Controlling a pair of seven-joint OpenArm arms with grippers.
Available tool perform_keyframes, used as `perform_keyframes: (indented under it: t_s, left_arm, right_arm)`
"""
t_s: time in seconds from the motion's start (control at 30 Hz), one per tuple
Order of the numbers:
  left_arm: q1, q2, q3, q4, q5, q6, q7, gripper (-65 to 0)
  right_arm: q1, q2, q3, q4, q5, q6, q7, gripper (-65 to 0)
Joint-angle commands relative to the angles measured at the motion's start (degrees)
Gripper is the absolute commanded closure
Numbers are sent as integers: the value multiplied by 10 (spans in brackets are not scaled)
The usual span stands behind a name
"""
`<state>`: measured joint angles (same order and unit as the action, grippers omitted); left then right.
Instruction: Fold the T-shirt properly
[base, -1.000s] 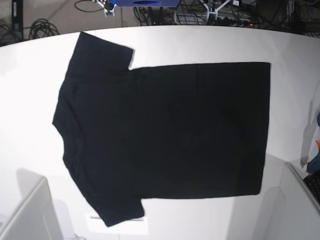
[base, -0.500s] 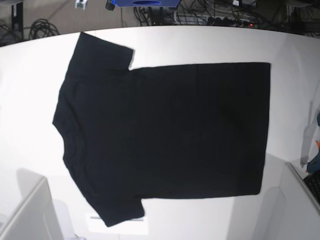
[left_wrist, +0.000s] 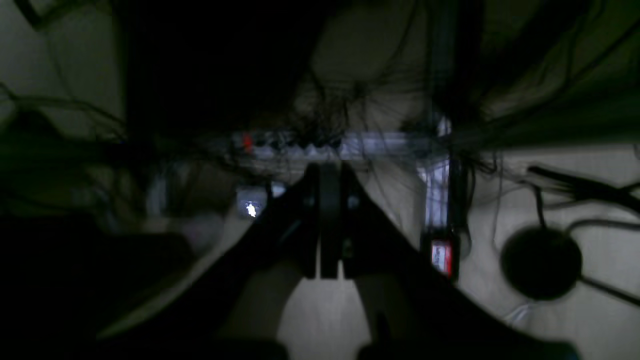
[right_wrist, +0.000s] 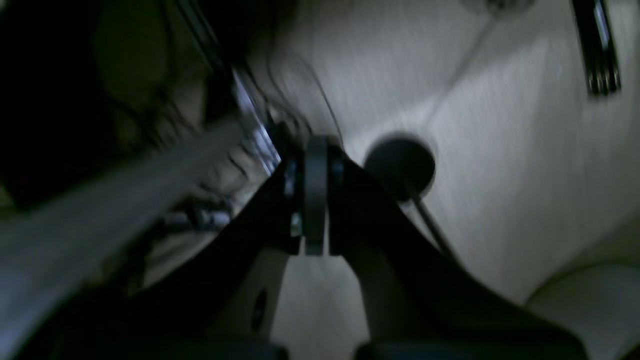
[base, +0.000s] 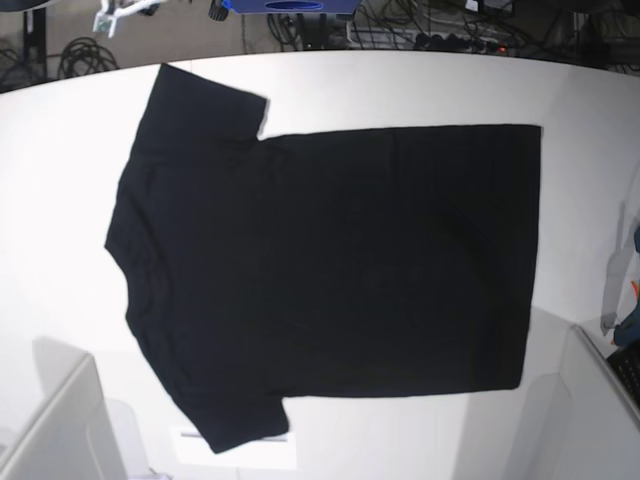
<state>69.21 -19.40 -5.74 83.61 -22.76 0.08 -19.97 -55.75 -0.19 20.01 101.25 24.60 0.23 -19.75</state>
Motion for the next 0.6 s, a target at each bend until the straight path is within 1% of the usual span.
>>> perform_keyframes:
  t_s: [0.0, 0.07, 0.13, 0.23, 0.3, 0.37, 0.4, 0.5, 0.53, 0.57]
  left_arm:
    - [26, -3, -17, 26, -2, 1, -17, 0]
    - [47, 13, -51, 70, -4, 1, -16, 0]
    - [53, 43, -90, 101, -1, 1, -16, 0]
    - [53, 77, -144, 129, -1, 2, -16, 0]
    - [52, 87, -170, 143, -4, 2, -16, 0]
    - [51, 89, -185, 152, -4, 4, -16, 0]
    - [51, 90, -191, 156, -5, 4, -16, 0]
    - [49, 90, -195, 161, -5, 4, -17, 0]
    - [49, 90, -194, 162, -5, 4, -17, 0]
    - [49, 89, -194, 162, -5, 4, -16, 0]
  right_arm:
    - [-13, 3, 12, 30, 9, -2, 7, 0]
    - [-11, 3, 28, 73, 29, -2, 7, 0]
    - [0, 3, 41, 111, 49, -2, 7, 0]
    - [10, 6, 47, 142, 88, -2, 7, 0]
    - [27, 12, 47, 141, 132, -1, 6, 0]
    - [40, 28, 46, 140, 174, -1, -17, 0]
    - [49, 34, 46, 140, 198, -1, -35, -27]
    - [79, 45, 49, 138, 267, -1, -76, -174]
    - [89, 52, 49, 133, 291, -1, -85, -212]
    - [100, 59, 49, 128, 307, -1, -90, -228]
